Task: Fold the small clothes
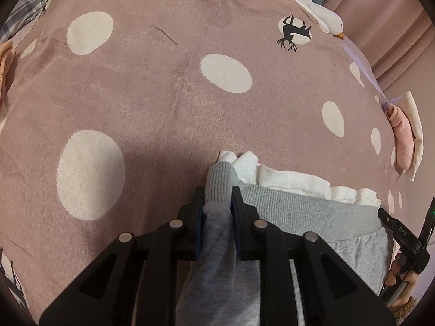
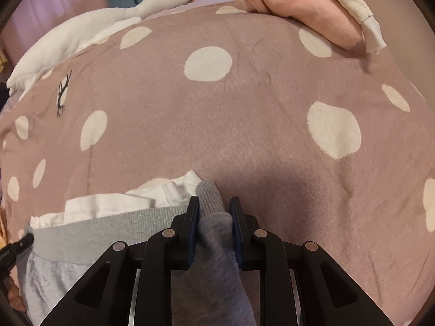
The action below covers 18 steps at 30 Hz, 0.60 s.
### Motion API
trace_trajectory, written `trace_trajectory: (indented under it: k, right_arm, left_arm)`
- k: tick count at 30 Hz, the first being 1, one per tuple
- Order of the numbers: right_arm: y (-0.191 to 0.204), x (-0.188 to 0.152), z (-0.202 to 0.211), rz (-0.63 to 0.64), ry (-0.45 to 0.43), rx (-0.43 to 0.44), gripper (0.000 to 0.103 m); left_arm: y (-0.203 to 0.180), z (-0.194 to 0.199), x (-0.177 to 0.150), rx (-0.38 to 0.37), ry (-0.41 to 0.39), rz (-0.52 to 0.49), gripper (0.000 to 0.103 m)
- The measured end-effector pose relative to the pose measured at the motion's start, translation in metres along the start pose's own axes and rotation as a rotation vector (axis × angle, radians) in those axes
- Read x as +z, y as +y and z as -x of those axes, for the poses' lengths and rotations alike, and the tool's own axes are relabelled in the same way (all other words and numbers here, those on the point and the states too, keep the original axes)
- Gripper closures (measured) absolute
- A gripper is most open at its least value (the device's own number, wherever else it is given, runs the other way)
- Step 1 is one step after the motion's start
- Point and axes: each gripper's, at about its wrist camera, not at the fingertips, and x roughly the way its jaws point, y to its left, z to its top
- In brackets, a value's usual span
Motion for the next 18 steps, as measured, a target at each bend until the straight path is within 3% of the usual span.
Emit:
trace_trajectory:
  k: [6, 9, 11, 13, 15, 18]
  right_arm:
    - [0.008, -0.001, 0.017, 0.029, -0.014, -0.030, 0.080]
    - [0.013, -0.003, 0.045, 0.073, -0.052, -0.084, 0.080]
    - [0.014, -0.007, 0.064, 0.099, -0.083, -0.126, 0.079]
    - [0.016, -0.012, 0.087, 0.124, -0.117, -0.173, 0.066]
    - [0.016, -0.018, 0.109, 0.143, -0.160, -0.183, 0.048]
    - [0.017, -0.031, 0.149, 0.169, -0.231, -0.161, 0.047]
  left_arm:
    - [-0.004, 0.020, -0.008, 0.002, -0.013, 0.008, 0.080]
    - [-0.006, 0.052, -0.019, 0.004, -0.055, -0.024, 0.083]
    - [-0.005, 0.072, -0.027, -0.014, -0.077, -0.024, 0.077]
    - [-0.005, 0.095, -0.038, -0.045, -0.098, -0.020, 0.061]
    - [-0.006, 0.113, -0.047, -0.064, -0.118, -0.026, 0.055]
    - [-0.009, 0.146, -0.065, -0.097, -0.152, -0.040, 0.041]
